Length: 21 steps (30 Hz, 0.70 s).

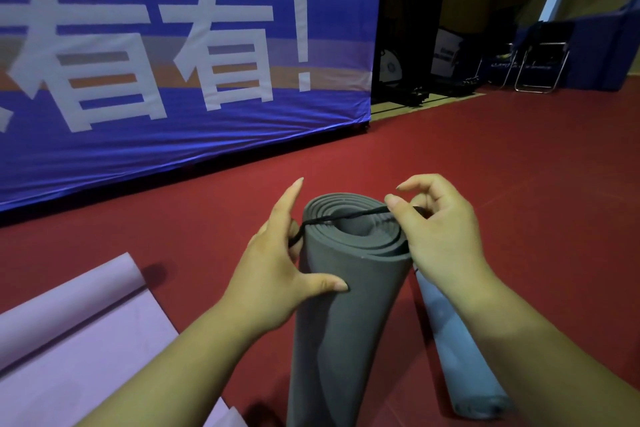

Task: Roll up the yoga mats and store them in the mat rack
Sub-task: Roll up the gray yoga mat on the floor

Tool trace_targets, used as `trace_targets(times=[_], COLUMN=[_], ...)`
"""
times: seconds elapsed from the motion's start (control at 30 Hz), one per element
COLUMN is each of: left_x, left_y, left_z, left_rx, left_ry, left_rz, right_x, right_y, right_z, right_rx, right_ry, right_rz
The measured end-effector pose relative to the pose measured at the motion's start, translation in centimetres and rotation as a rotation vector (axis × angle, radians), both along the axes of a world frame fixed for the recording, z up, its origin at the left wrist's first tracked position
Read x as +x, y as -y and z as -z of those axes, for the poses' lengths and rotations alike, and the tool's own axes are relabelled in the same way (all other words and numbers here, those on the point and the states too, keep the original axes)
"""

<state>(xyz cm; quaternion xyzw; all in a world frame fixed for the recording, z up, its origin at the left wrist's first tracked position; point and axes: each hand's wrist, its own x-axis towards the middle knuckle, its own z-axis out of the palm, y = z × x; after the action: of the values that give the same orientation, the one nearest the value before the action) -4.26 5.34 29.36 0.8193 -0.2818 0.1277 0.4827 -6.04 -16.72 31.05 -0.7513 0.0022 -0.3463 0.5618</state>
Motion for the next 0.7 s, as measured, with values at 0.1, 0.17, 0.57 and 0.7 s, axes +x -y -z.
trace_targets(times=[0.1,0.17,0.57,0.7], left_x=[0.8,1.8,7.4,9.5], left_y=[-0.1,-0.5,-3.6,-4.6], left_z=[0.8,1.1,4.5,8.3], left_rx=[-0.062,-0.045,0.149,0.066], left_ry=[-0.051,-0.044,-0.109,-0.203], left_rz=[0.038,-0.037,-0.005,0.055], right_x=[-0.2,-0.1,6.7,9.4], right_y=[1.0,1.4,-3.4,-6.3], right_z=[-0.5,-0.5,8.5,11.3], right_rx=[0.022,0.065,0.226,0.240], right_ry=[-0.016,-0.031,-0.241,-0.184], right_rz=[-0.089,-0.147,0.038,0.091])
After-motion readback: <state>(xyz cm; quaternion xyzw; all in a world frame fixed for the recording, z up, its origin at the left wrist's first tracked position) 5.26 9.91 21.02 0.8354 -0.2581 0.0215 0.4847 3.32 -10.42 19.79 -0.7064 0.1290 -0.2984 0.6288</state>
